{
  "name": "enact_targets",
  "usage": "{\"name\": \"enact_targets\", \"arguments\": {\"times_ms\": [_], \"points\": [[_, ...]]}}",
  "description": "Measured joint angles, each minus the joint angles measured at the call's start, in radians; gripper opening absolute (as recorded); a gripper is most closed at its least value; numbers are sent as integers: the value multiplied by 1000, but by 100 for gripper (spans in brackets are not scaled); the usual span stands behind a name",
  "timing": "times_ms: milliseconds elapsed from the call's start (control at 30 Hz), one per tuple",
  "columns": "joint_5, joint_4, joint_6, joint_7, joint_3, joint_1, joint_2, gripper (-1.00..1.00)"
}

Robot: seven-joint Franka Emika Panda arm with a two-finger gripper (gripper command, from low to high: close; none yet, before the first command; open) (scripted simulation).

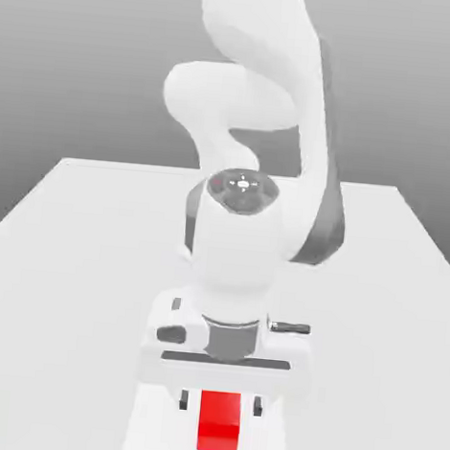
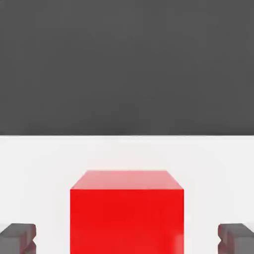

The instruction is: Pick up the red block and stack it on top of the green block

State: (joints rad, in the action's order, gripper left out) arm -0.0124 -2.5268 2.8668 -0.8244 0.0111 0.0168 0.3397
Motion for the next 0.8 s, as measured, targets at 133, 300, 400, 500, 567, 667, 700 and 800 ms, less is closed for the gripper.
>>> {"name": "enact_targets", "arguments": {"times_ms": [133,300,400,500,567,667,700,800], "points": [[-1,0,0,-1,0,-1,0,-100],[1,-13,-71,0,4,-3,-84,-100],[14,-5,-157,9,-11,-26,-161,-100],[48,70,-213,32,-77,-109,-138,-100],[69,116,-245,46,-119,-163,-122,-100],[97,181,-290,68,-182,-243,-99,-100],[108,205,-300,75,-201,-270,-85,-100],[174,296,-272,115,-231,-364,39,-100]]}}
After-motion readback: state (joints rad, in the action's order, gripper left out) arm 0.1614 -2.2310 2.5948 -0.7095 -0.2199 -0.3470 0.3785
